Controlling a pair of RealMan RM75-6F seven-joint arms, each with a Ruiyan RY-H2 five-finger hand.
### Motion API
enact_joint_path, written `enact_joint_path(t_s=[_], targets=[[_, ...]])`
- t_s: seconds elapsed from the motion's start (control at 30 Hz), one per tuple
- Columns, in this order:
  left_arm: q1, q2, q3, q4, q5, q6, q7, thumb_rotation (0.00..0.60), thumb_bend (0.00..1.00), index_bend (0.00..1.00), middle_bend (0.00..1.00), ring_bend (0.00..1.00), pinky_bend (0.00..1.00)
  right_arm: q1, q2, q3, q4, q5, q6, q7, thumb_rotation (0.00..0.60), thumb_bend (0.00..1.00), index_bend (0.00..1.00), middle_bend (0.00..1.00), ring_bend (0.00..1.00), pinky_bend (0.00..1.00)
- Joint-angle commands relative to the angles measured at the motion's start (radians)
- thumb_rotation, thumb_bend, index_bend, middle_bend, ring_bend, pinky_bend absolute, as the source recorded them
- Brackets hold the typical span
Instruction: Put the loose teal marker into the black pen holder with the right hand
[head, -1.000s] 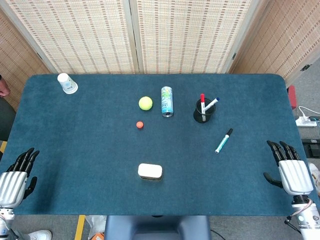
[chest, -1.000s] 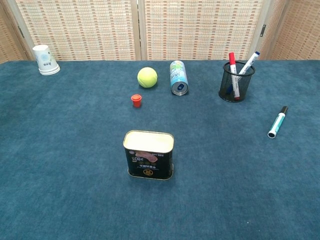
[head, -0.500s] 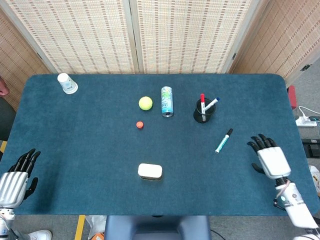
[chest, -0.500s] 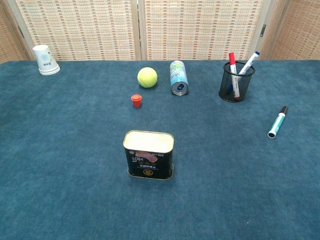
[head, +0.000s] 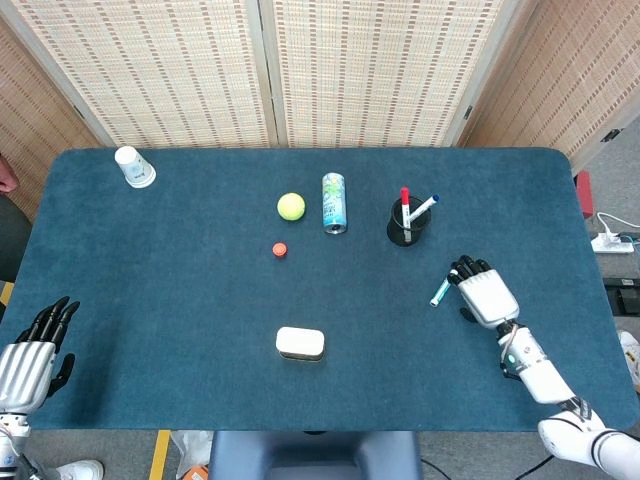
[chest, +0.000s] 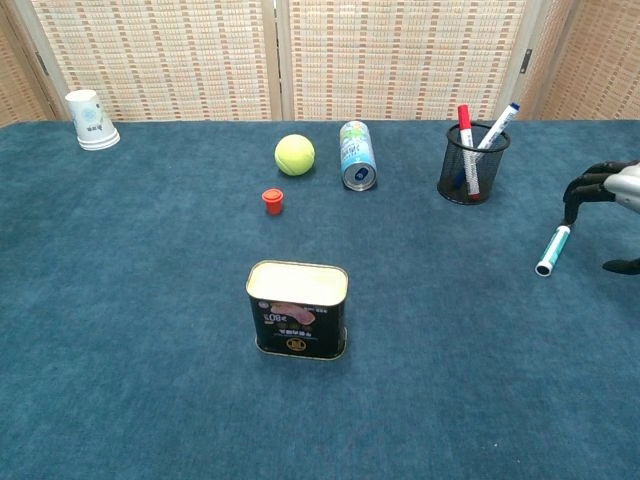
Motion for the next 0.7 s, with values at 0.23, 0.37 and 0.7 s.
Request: enact_joint_path(t_s=[0.23, 0.37, 0.7], targets=[[-0.005, -0.002, -0.003, -0.001, -0.012, -0.011, 0.008, 0.600, 0.45, 0.02, 0.00, 0.07, 0.34, 0.054, -0.082, 0.006, 0.142, 0.039, -0.060, 0.052, 0.600, 0.14, 0.39, 0.24, 0.14, 0.28], [-0.005, -0.001, -0.001, -0.003, -0.010, -0.012, 0.012, 0.600, 0.45, 0.02, 0.00, 0.07, 0.34, 0.068, -0.105, 0.000, 0.180, 0.043, -0.075, 0.073, 0.600, 0.14, 0.40, 0.24, 0.15, 0.28], [-0.007, -0.001, 0.000, -0.003, -0.014, -0.015, 0.014, 0.600, 0.45, 0.02, 0.00, 0.07, 0.35, 0.094, -0.169, -0.017, 0.273, 0.050, -0.107, 0.100, 0.600, 0.14, 0.41, 0.25, 0.15, 0.29]])
